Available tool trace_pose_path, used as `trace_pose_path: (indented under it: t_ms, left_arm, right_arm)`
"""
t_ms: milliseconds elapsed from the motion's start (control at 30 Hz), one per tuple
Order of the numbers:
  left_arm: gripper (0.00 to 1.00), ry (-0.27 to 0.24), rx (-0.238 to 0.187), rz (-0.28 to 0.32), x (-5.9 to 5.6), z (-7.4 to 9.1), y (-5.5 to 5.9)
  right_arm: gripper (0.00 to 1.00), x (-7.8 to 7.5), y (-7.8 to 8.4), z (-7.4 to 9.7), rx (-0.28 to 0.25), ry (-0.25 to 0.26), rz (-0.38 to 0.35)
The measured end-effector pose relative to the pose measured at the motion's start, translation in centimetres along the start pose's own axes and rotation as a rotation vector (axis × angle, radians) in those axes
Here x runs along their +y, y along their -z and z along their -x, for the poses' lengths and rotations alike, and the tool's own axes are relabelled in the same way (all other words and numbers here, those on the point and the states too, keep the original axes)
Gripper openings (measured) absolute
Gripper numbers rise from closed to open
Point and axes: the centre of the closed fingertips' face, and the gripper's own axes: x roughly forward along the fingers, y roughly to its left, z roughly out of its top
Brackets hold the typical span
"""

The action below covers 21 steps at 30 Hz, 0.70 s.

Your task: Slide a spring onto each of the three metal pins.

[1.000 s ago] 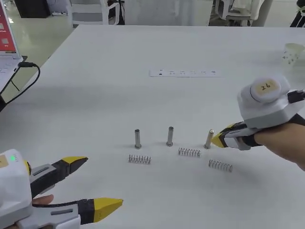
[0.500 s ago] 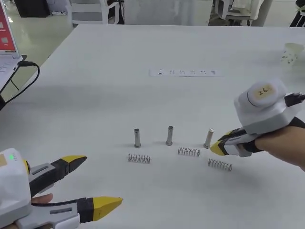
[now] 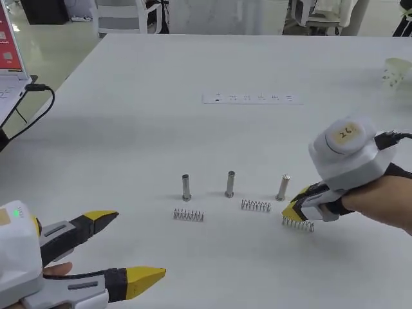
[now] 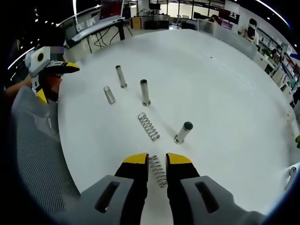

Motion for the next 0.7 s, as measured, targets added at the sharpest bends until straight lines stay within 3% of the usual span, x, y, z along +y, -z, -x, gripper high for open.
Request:
trace_pose_path:
  t_ms: [700]
  left_arm:
    - [0.74, -0.003, -0.003, 0.010, 0.2, 0.1, -0.2]
  right_arm:
    - [0.10, 0.4, 1.3, -1.3, 0.099, -0.047, 0.101]
